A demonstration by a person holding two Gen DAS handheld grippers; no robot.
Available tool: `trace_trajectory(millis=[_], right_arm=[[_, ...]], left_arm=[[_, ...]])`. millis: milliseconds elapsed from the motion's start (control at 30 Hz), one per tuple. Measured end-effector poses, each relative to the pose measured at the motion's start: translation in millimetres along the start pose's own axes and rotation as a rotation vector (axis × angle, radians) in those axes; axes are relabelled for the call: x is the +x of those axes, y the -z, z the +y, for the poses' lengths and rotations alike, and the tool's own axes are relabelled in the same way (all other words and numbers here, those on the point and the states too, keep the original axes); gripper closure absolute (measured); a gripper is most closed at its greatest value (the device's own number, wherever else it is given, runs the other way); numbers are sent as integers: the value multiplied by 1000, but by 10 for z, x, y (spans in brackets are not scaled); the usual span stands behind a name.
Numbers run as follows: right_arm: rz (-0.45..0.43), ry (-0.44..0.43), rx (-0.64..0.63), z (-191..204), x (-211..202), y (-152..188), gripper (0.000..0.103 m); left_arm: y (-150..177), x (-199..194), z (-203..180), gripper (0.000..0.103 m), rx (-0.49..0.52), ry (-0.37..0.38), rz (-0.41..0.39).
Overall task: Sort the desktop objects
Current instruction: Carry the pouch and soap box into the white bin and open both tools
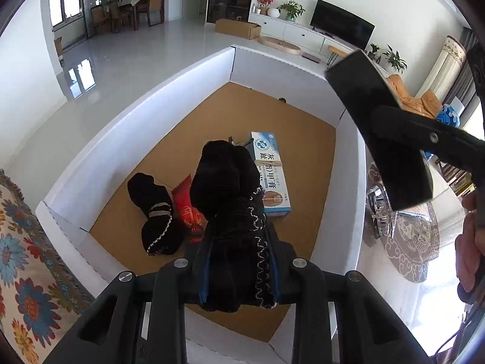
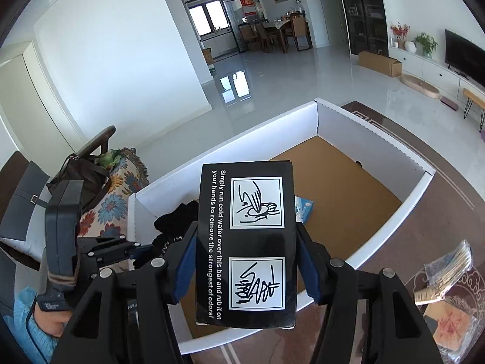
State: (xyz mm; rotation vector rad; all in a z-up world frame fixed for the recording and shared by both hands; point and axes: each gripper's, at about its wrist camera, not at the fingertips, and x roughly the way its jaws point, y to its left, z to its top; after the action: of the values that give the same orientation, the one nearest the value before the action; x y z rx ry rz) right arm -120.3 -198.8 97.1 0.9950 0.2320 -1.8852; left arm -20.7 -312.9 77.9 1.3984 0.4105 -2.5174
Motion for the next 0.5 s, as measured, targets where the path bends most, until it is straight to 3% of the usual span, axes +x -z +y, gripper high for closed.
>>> trace_trajectory(millis=[233,500], right_arm=[[64,186,-80,-375,749,-254,43],[137,247,-74,-757,1192,-306,43]], left_arm=[[-18,374,-44,74,-17,1,82],[-14,511,-45,73,-21,-10,121]])
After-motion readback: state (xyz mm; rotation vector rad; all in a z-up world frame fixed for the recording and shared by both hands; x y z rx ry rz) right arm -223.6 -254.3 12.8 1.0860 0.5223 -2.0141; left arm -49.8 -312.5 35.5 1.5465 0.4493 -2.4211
